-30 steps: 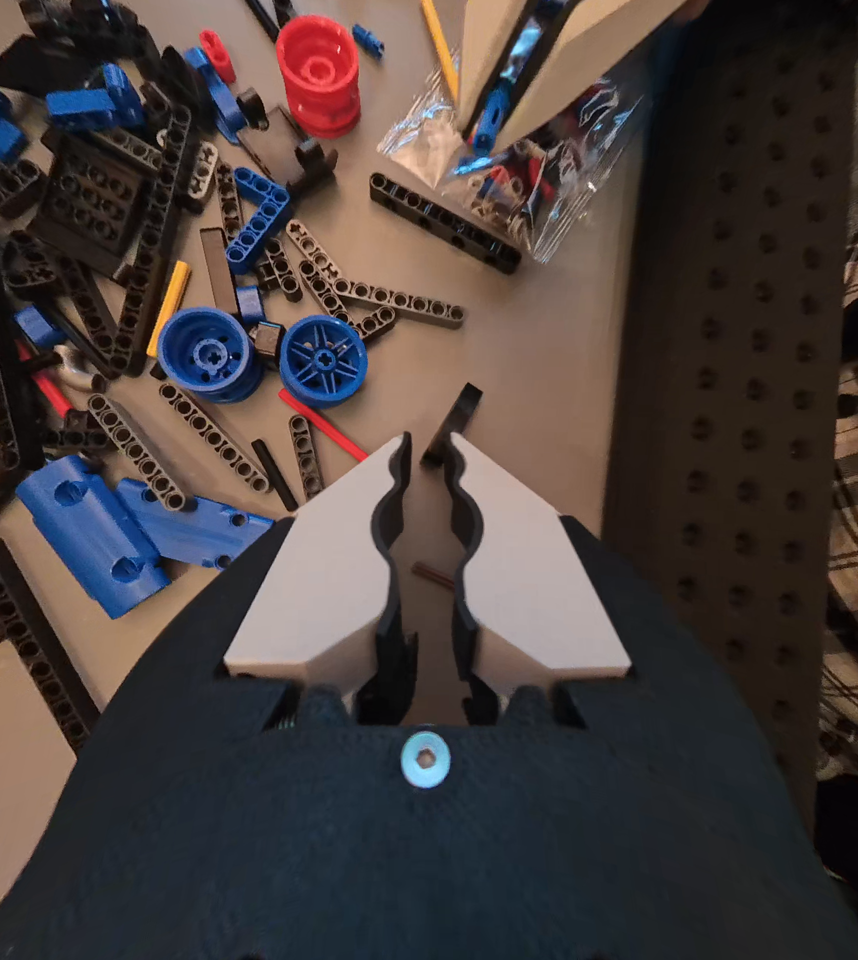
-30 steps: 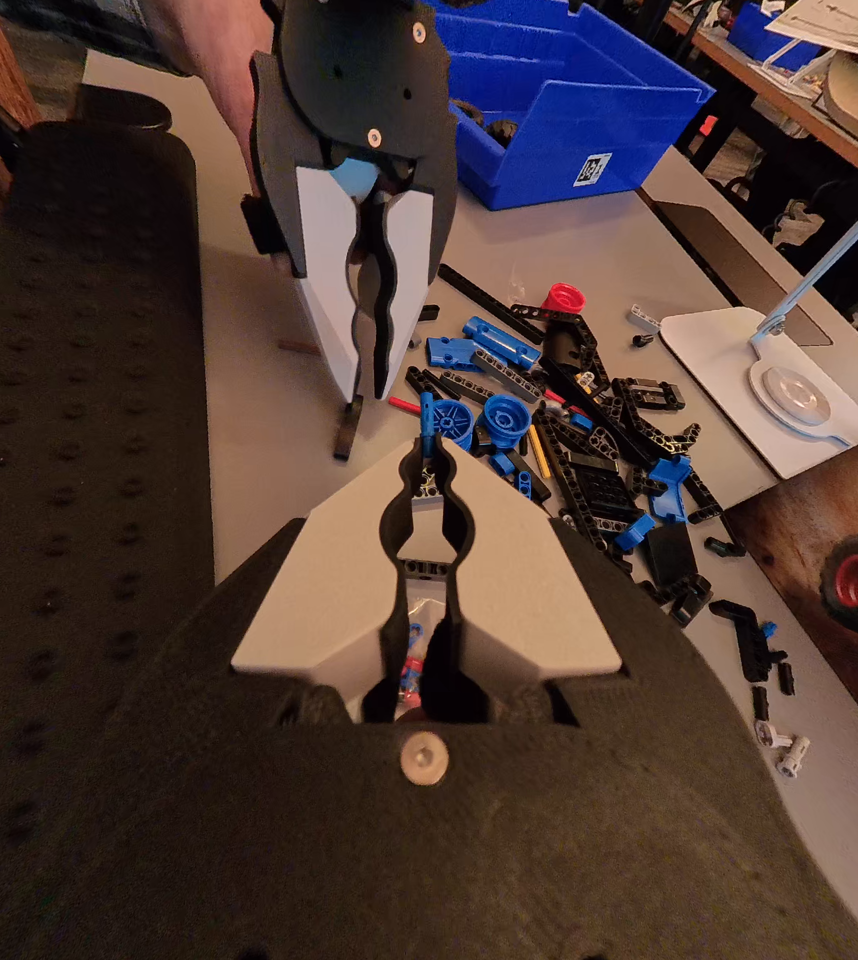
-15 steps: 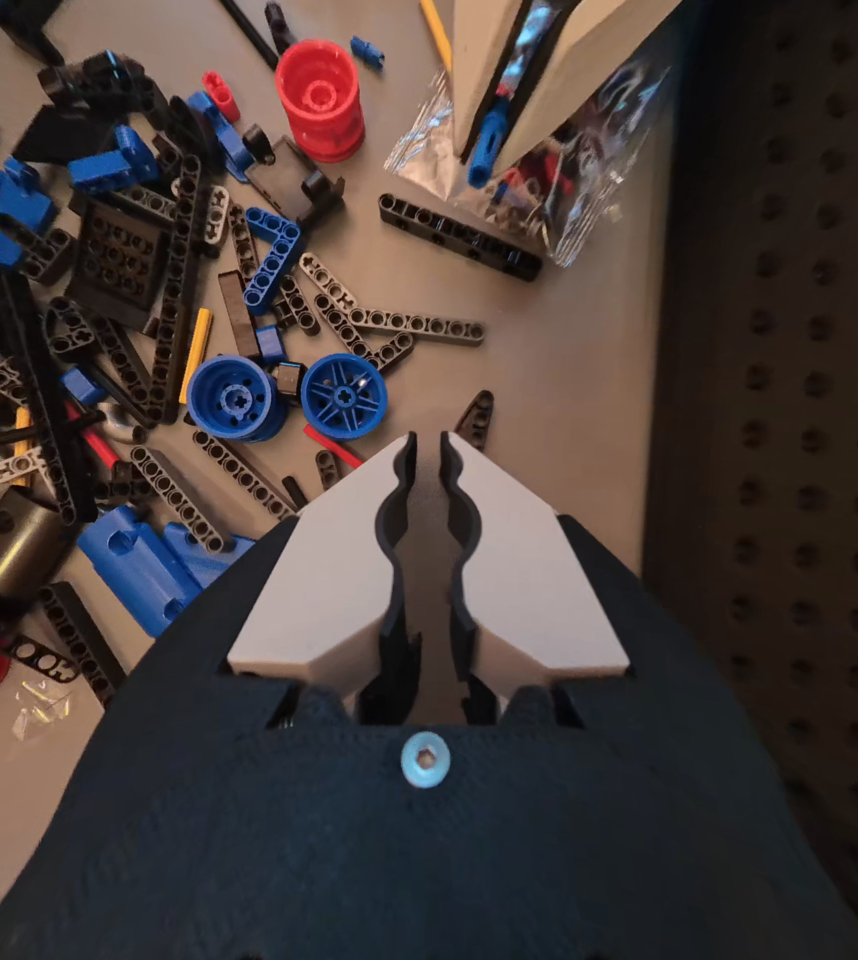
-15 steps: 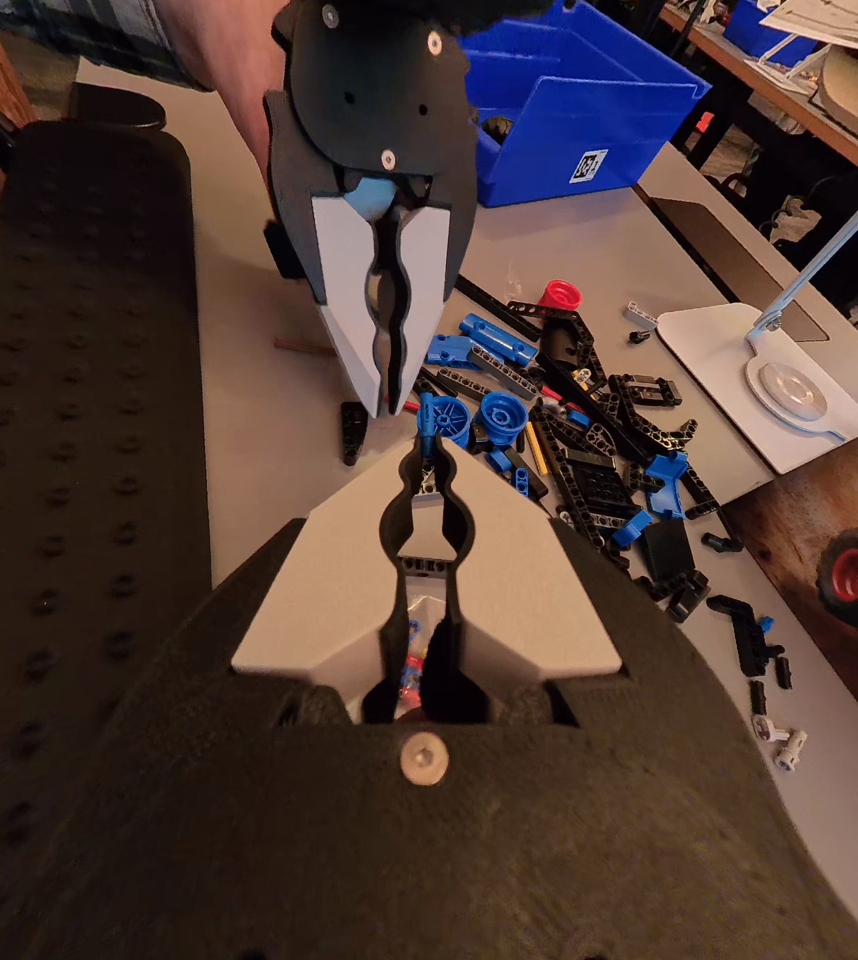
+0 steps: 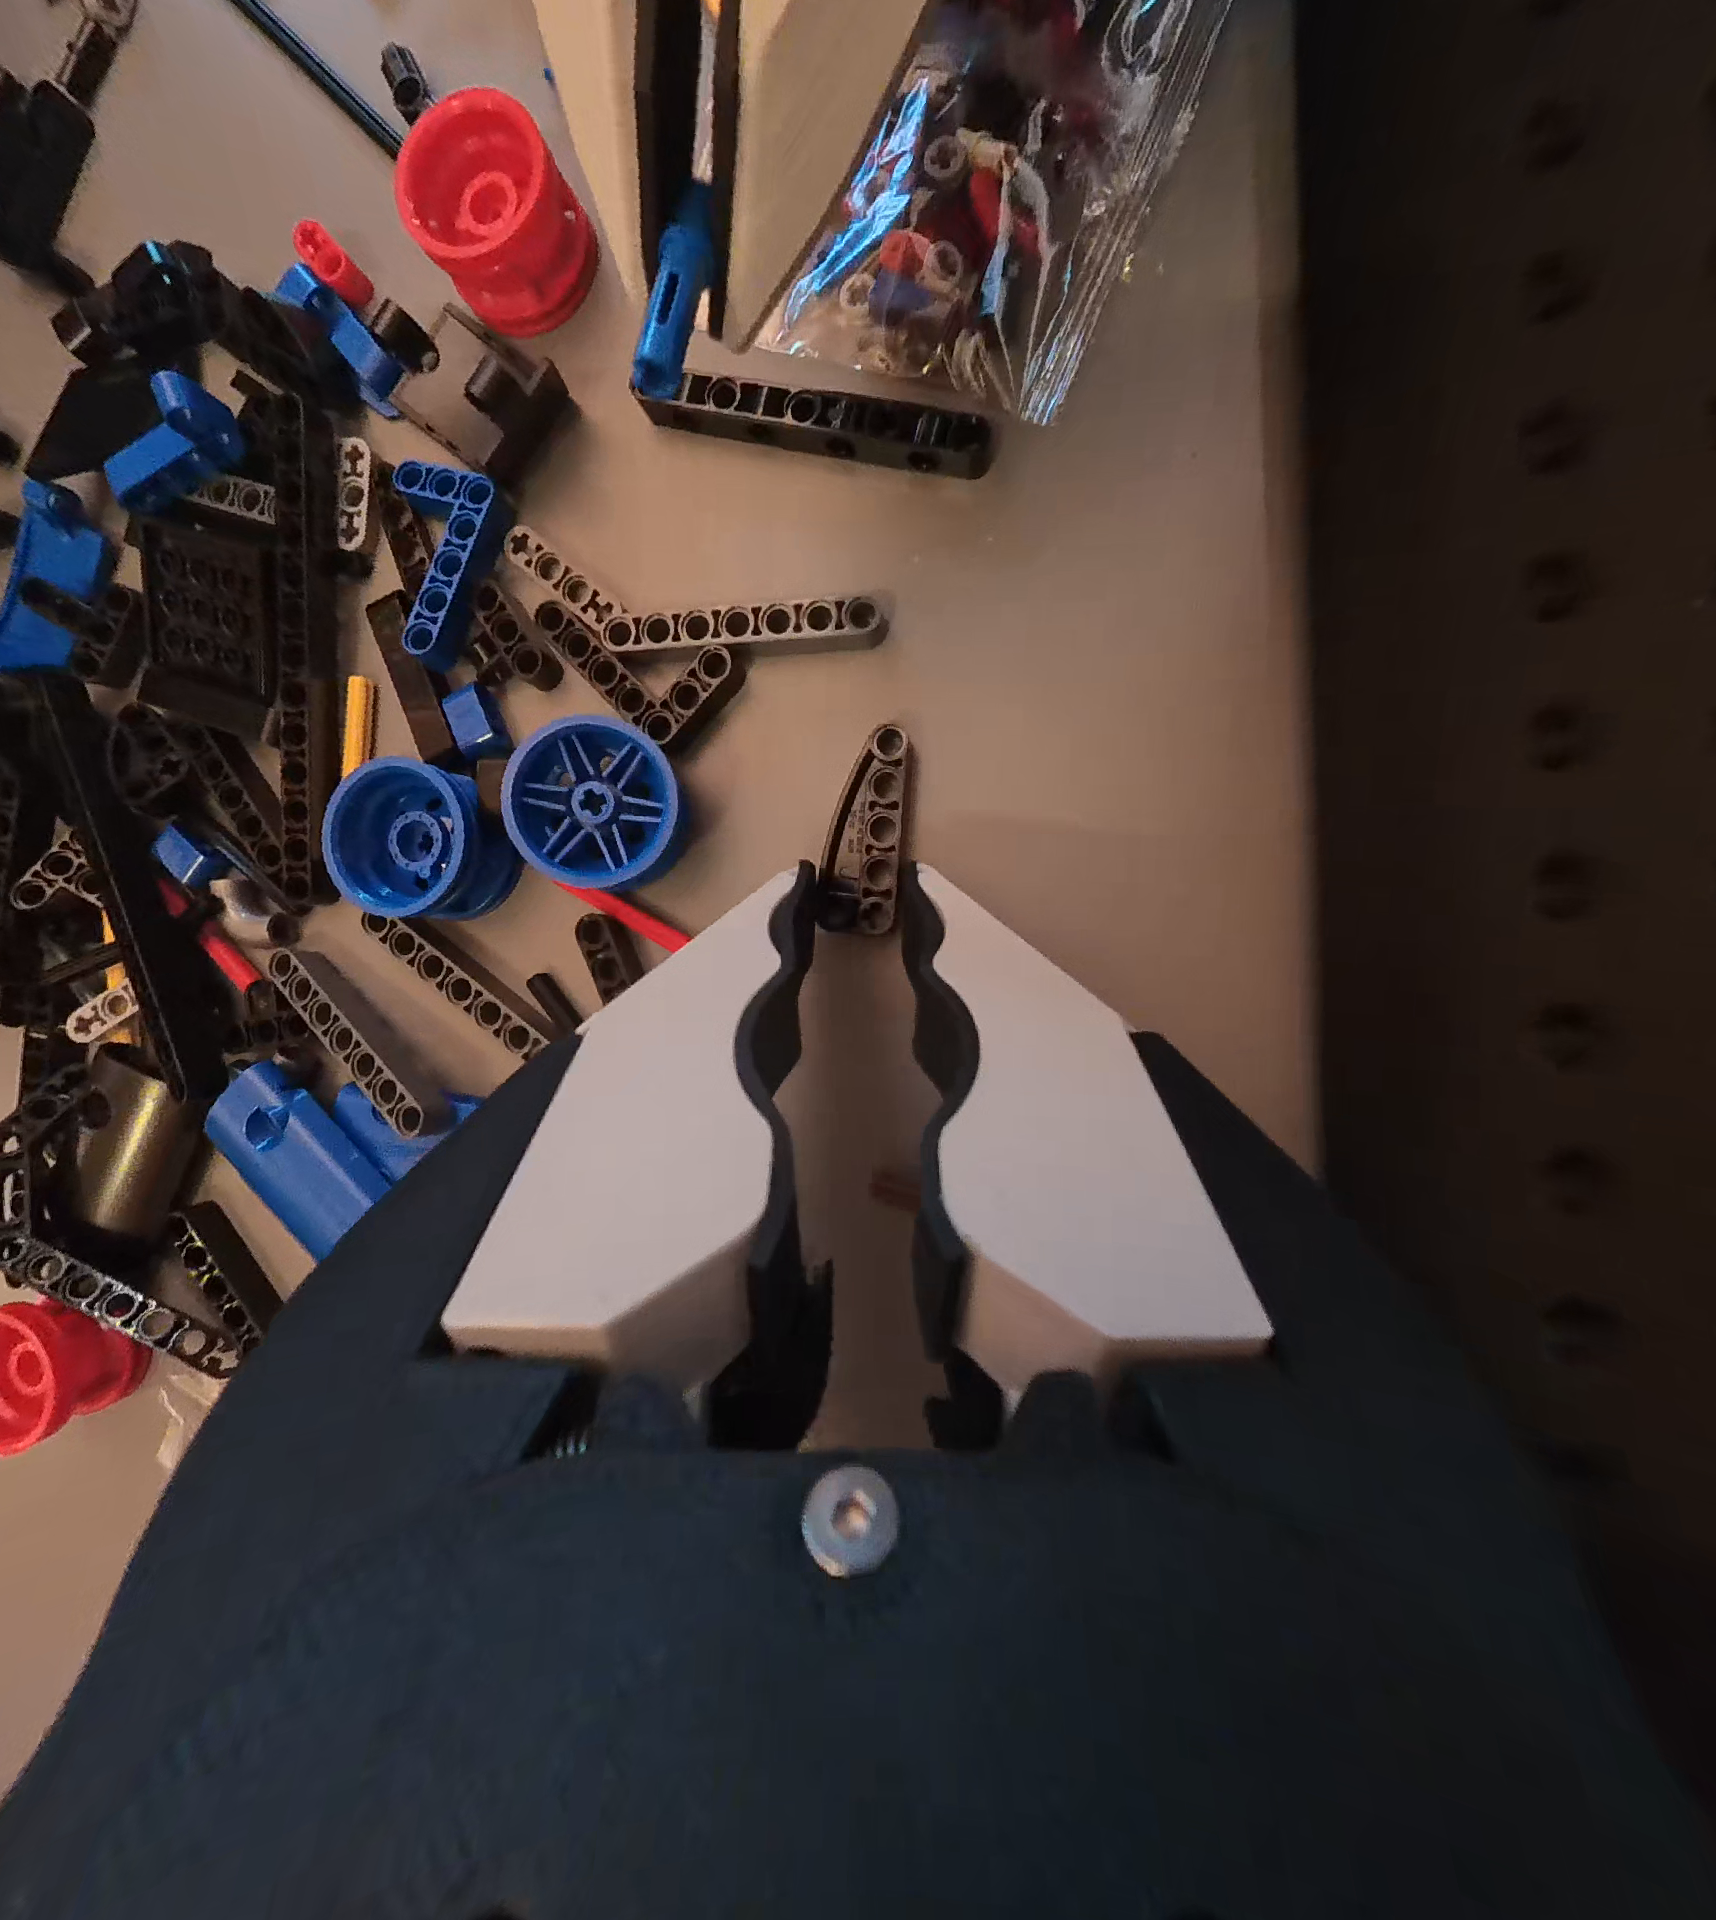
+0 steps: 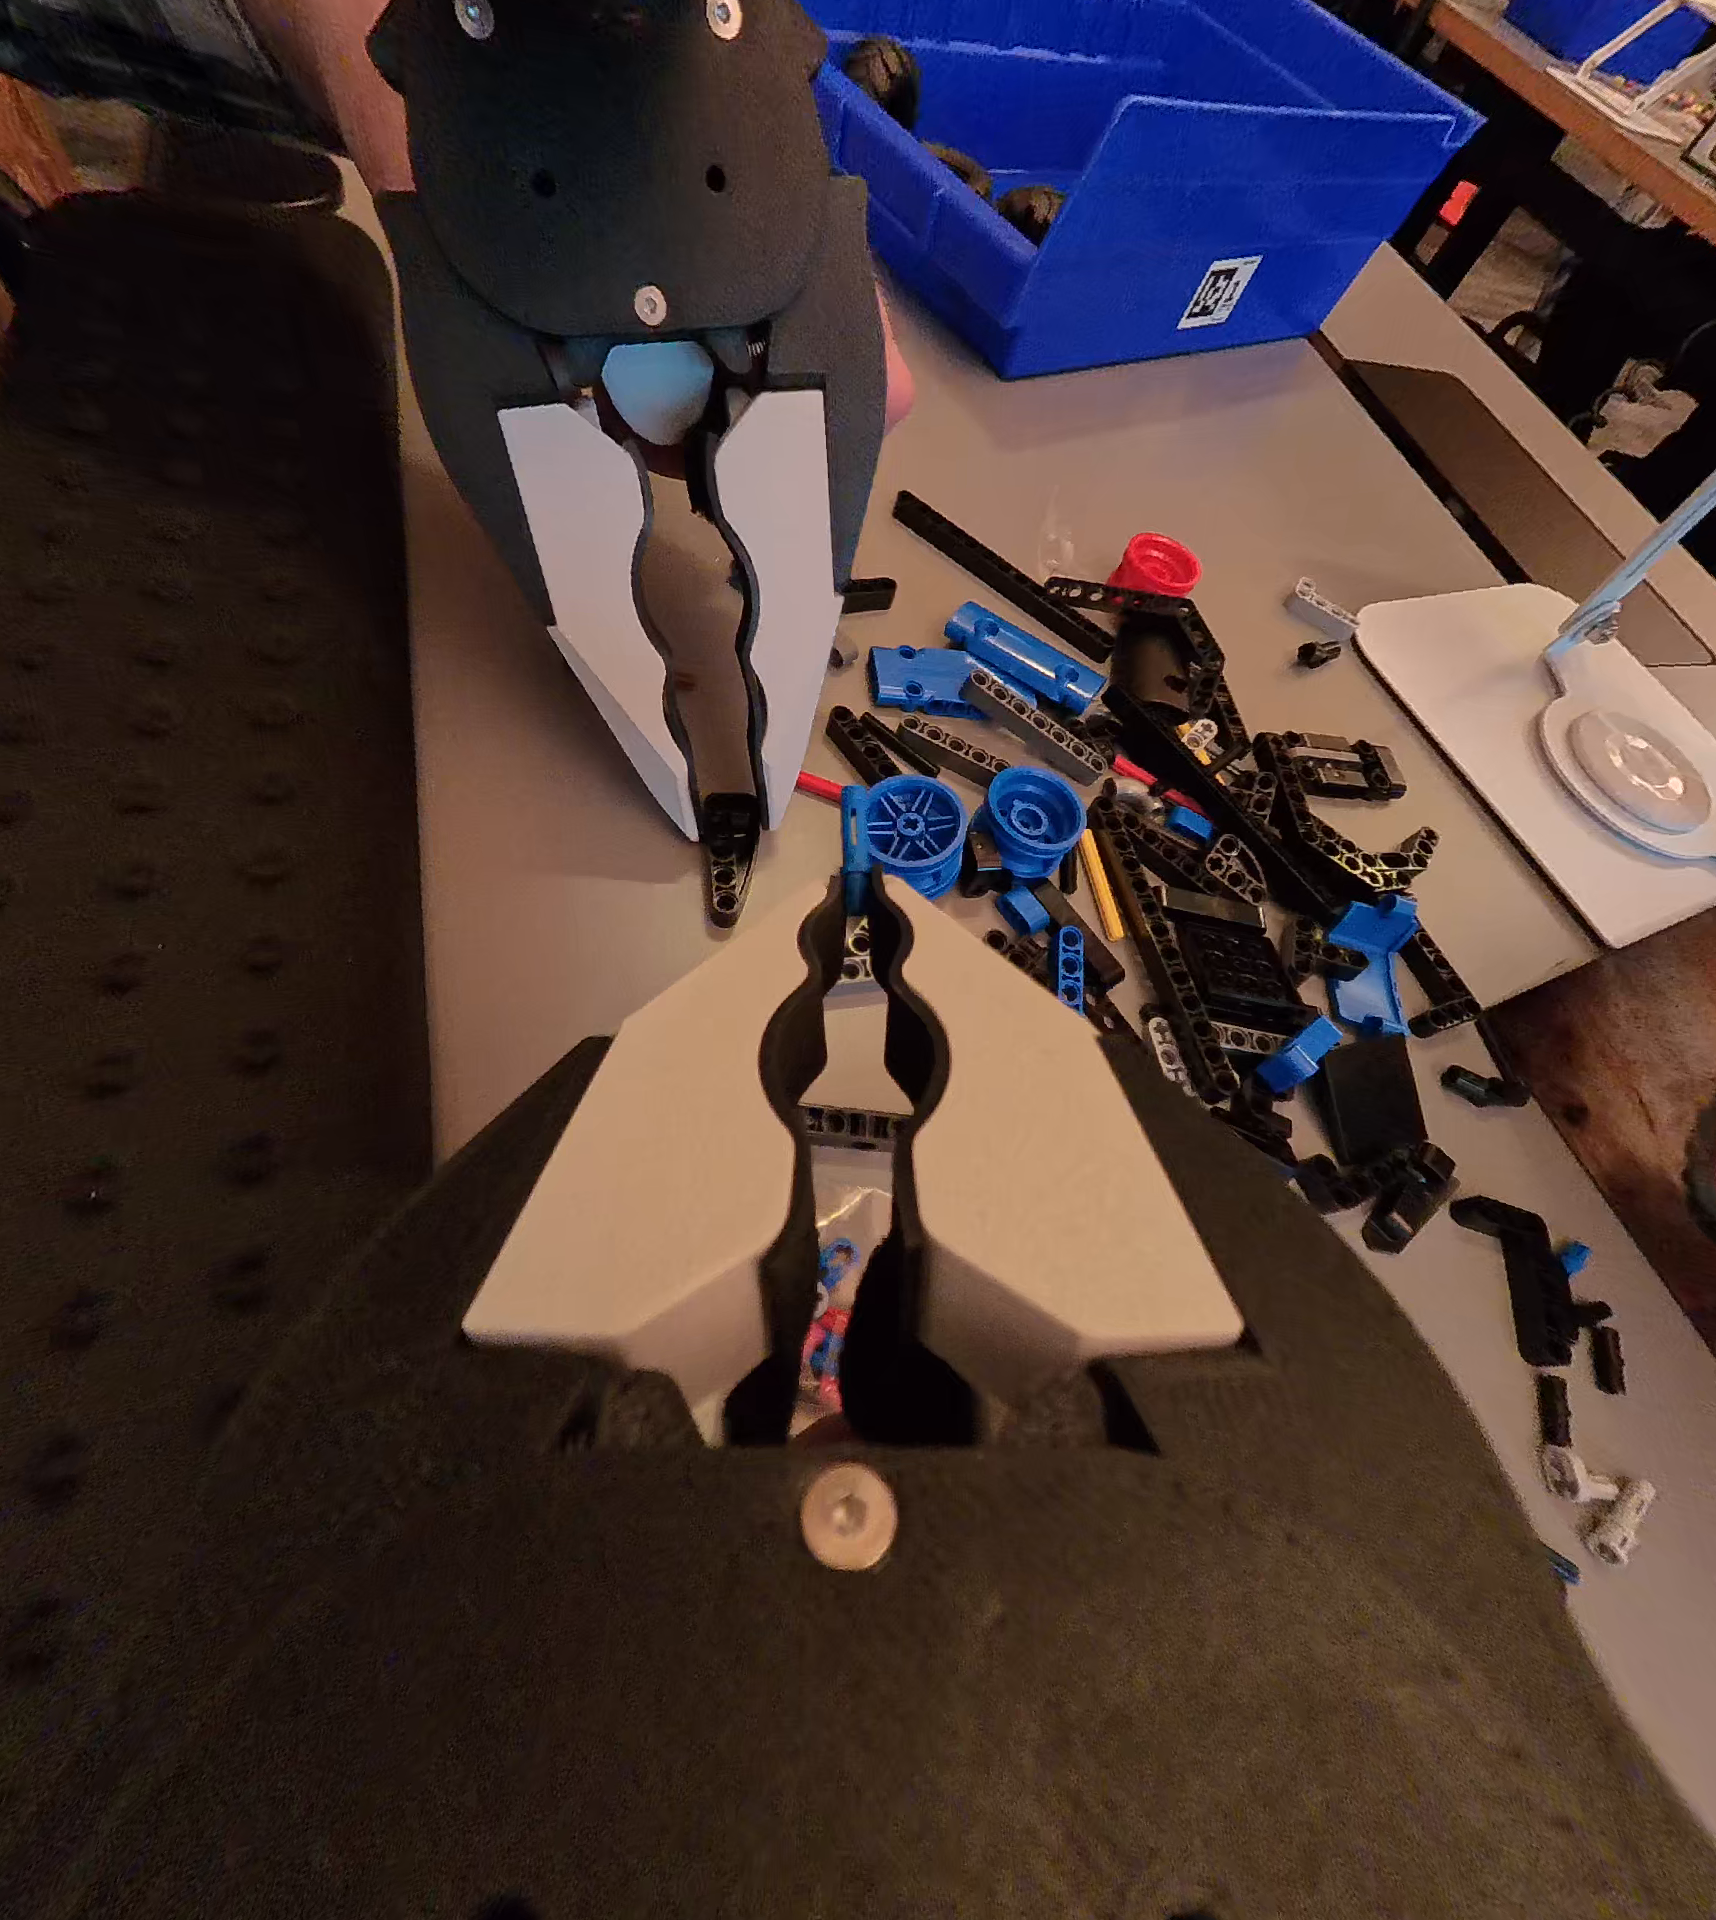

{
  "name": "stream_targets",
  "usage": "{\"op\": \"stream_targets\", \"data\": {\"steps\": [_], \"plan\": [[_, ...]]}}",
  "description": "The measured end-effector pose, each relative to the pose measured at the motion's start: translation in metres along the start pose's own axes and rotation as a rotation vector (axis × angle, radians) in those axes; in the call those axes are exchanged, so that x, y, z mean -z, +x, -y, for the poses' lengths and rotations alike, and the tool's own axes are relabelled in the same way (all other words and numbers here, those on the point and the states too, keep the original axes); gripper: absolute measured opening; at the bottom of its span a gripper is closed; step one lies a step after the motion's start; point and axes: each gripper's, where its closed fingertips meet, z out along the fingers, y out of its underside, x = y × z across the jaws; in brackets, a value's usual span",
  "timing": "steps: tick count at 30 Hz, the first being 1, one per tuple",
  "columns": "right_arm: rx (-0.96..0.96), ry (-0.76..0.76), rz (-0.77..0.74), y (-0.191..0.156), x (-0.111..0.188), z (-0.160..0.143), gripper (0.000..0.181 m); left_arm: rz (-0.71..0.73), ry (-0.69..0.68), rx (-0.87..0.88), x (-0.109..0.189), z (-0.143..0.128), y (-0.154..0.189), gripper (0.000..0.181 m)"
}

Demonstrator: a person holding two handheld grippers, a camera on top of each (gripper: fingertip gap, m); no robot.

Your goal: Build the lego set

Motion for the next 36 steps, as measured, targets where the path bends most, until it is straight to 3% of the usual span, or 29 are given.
{"op": "stream_targets", "data": {"steps": [4,8,12,16,21,36], "plan": [[-0.003,-0.002,0.015,-0.003,-0.002,-0.001,0.002,0.017,-0.013,-0.06,0.003,-0.004,0.002,0.014],[-0.005,-0.009,0.021,-0.004,-0.004,-0.002,0.002,-0.053,-0.013,-0.131,0.005,-0.004,0.008,0.014],[-0.01,-0.008,0.018,-0.002,-0.004,-0.003,0.002,-0.087,0.009,-0.145,0.004,-0.002,0.01,0.028],[-0.013,-0.008,0.025,-0.003,-0.005,-0.003,0.002,-0.094,0.014,-0.168,0.001,0.002,0.013,0.013],[-0.023,0.006,0.024,-0.002,-0.004,-0.001,0.002,-0.021,0.036,-0.156,0.003,0.004,0.002,0.013],[-0.143,0.086,0.026,-0.006,-0.007,0.022,0.002,0.191,0.504,0.064,0.074,0.058,-0.022,0.012]]}}
